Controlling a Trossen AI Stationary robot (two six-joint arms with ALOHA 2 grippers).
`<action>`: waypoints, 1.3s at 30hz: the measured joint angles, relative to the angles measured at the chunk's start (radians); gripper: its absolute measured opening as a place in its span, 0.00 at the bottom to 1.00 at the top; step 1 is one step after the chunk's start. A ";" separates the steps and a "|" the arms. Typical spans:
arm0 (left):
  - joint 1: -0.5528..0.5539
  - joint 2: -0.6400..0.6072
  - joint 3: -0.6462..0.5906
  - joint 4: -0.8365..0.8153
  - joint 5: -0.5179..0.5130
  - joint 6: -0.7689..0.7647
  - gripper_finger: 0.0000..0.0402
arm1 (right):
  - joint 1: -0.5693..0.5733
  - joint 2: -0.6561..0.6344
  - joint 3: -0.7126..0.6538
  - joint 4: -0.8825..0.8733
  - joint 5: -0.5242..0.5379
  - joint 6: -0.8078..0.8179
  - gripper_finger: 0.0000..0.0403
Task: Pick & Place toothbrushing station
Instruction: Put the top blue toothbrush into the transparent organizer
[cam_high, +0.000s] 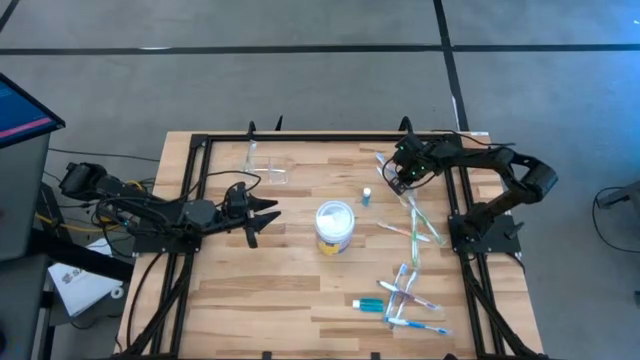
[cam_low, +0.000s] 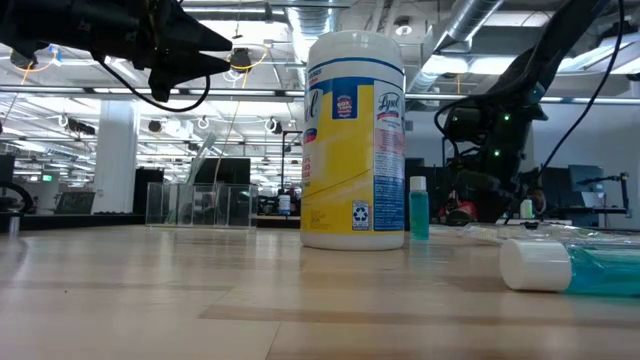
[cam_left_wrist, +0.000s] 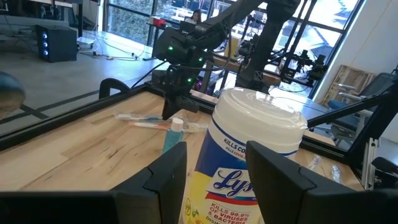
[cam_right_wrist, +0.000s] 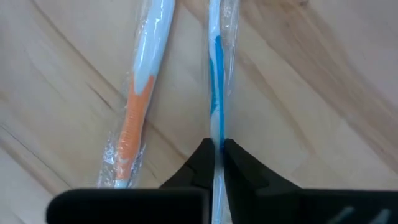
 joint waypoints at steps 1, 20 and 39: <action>0.000 0.000 0.000 0.000 0.000 0.000 0.40 | 0.000 0.000 0.000 0.000 0.000 0.011 0.04; 0.000 0.000 0.000 0.001 0.000 0.000 0.40 | 0.048 -0.185 -0.001 0.004 -0.034 0.028 0.01; 0.000 0.000 0.000 0.060 -0.001 0.002 0.40 | 0.186 -0.370 -0.001 0.206 -0.111 0.070 0.00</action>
